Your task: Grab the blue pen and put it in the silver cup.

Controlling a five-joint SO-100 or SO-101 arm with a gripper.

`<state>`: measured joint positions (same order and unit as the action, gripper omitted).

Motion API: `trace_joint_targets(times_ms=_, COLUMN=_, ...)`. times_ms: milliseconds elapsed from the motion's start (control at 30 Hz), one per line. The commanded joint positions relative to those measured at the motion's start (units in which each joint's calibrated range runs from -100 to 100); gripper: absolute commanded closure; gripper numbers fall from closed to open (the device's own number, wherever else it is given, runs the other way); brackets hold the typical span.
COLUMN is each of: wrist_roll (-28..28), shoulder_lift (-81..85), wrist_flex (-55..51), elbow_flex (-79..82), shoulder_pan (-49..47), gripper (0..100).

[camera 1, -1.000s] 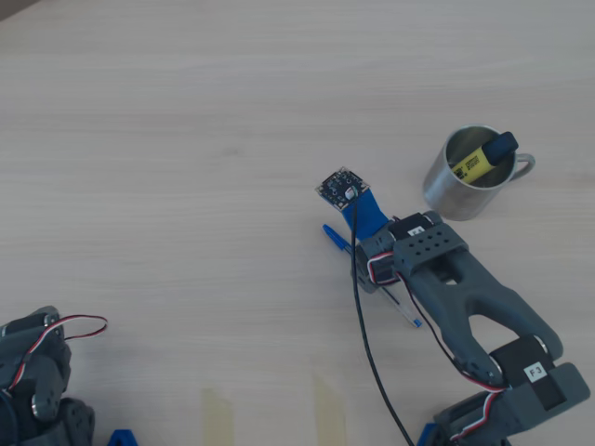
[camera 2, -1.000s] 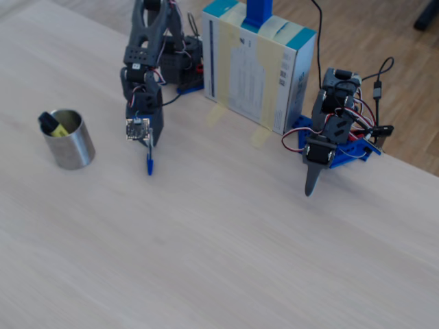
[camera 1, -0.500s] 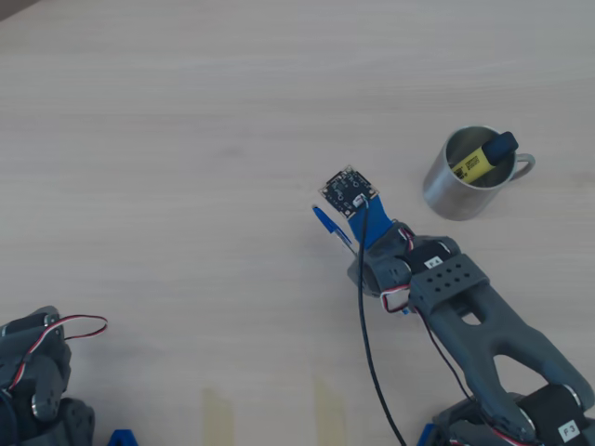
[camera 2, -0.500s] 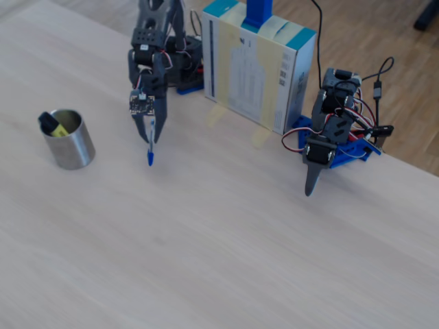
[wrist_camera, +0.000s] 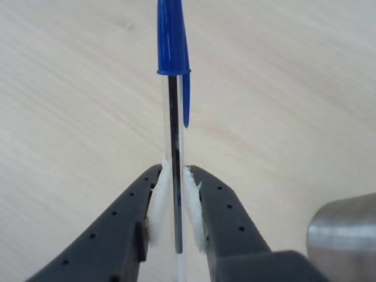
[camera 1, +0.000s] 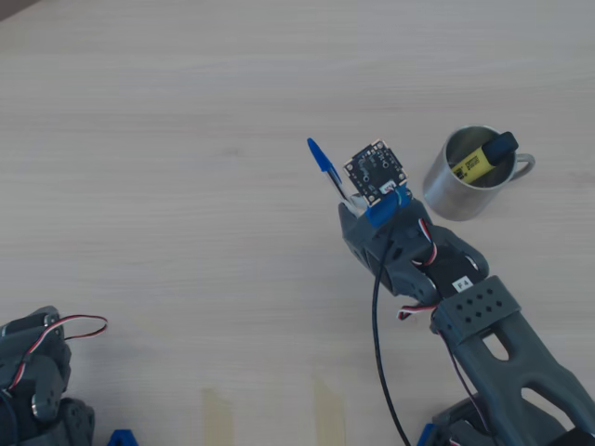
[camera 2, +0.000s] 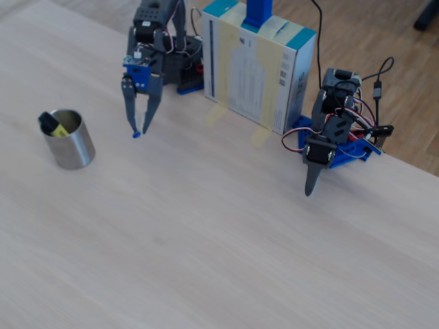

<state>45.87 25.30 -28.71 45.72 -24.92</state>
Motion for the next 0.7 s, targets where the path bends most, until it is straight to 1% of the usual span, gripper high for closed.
trace_joint_targets(times_ms=0, wrist_roll=1.3, shoulder_lift=4.0, wrist_flex=4.4, elbow_flex=-0.5, shoulder_pan=0.4, gripper=98)
trace_joint_targets(times_ms=233, wrist_roll=4.4, shoulder_lift=6.2, wrist_flex=19.1, elbow_flex=-0.4, shoulder_pan=0.7, gripper=98)
trace_joint_targets(times_ms=433, wrist_roll=5.3, shoulder_lift=6.4, wrist_flex=28.8, elbow_flex=0.6, shoulder_pan=1.1, gripper=98)
trace_joint_targets(times_ms=667, wrist_roll=5.6, shoulder_lift=6.2, wrist_flex=46.6, elbow_flex=7.6, shoulder_pan=2.4, gripper=98)
